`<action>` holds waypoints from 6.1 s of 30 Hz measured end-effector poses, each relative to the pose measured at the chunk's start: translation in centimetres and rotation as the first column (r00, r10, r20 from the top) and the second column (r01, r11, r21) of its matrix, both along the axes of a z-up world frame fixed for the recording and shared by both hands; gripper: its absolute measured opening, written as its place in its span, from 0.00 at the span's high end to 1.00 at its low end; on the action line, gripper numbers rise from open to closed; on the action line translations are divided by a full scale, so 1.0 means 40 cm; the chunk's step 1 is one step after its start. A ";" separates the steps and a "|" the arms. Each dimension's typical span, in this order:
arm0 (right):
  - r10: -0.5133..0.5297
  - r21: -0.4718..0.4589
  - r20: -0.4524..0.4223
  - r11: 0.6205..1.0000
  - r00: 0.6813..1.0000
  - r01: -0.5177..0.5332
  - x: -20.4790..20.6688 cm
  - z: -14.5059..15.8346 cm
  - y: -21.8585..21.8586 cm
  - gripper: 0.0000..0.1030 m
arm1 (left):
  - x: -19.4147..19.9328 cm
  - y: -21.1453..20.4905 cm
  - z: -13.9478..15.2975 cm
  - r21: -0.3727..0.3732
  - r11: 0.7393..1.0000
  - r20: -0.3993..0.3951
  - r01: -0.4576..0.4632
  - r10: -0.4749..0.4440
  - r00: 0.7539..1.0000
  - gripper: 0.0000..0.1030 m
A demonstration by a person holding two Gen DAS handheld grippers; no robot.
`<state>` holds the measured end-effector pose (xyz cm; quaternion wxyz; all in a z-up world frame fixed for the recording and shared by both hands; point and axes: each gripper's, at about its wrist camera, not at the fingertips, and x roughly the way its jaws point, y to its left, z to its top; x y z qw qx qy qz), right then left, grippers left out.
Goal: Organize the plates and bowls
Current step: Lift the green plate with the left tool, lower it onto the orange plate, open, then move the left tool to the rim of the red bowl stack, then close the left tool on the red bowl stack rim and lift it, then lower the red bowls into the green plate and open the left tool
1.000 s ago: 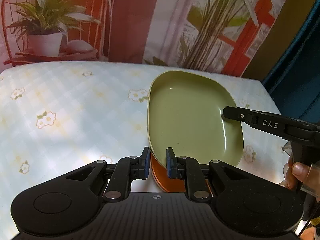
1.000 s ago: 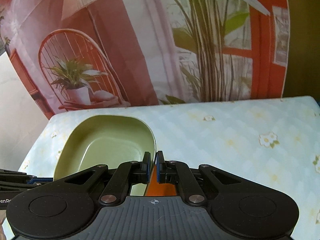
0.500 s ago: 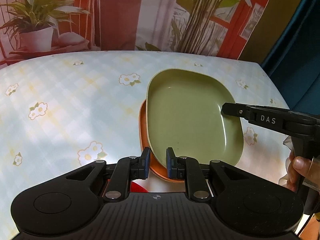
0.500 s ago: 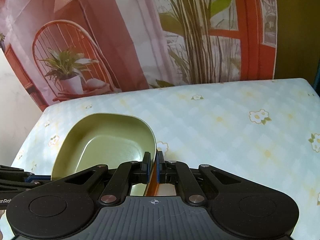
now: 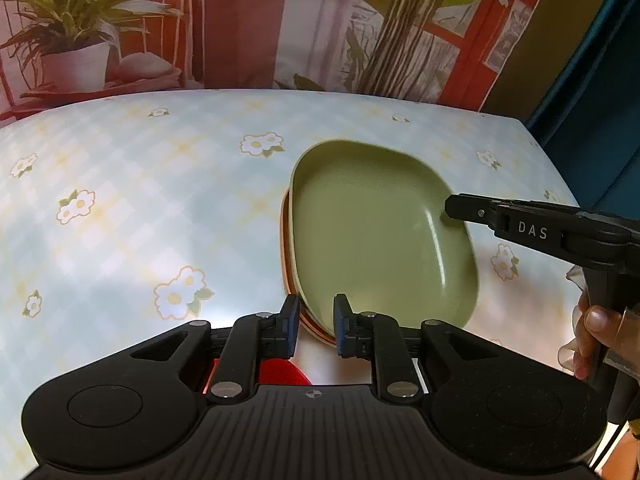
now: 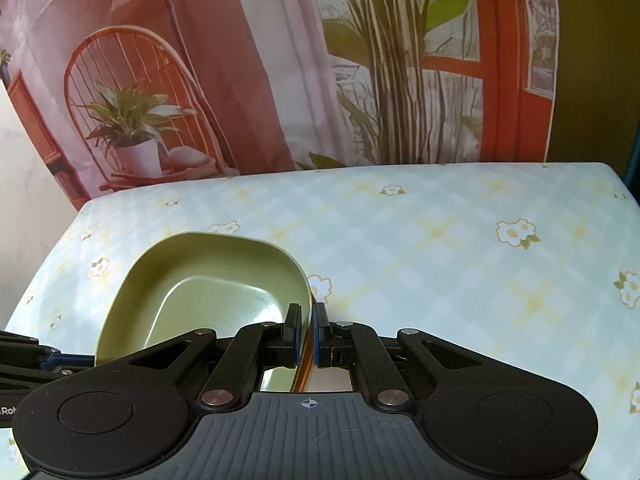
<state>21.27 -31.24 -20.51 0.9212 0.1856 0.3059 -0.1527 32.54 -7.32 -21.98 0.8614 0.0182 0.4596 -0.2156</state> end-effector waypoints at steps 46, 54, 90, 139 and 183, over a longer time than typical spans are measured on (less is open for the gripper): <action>0.055 -0.184 -0.168 0.979 0.984 -0.086 -0.015 -0.063 0.088 0.71 | 0.084 0.037 -0.005 -0.038 0.998 0.020 -0.047 0.048 0.999 0.65; 0.064 -0.223 -0.189 0.969 0.980 -0.106 -0.011 -0.057 0.092 0.71 | 0.089 0.039 -0.015 -0.047 0.998 0.017 -0.034 0.035 0.999 0.64; 0.105 -0.051 0.009 0.993 0.994 -0.105 -0.063 0.029 0.337 0.40 | -0.089 0.263 0.062 -0.036 0.996 0.119 -0.087 0.091 0.989 0.52; 0.211 0.087 0.008 0.974 0.977 -0.211 -0.041 -0.013 0.401 0.89 | -0.155 0.295 -0.019 -0.167 0.982 0.038 -0.088 0.095 0.995 0.76; -0.100 0.167 0.098 0.982 0.990 0.083 -0.086 -0.035 0.058 0.90 | 0.039 -0.048 0.013 -0.045 0.989 0.064 0.143 -0.140 0.988 0.80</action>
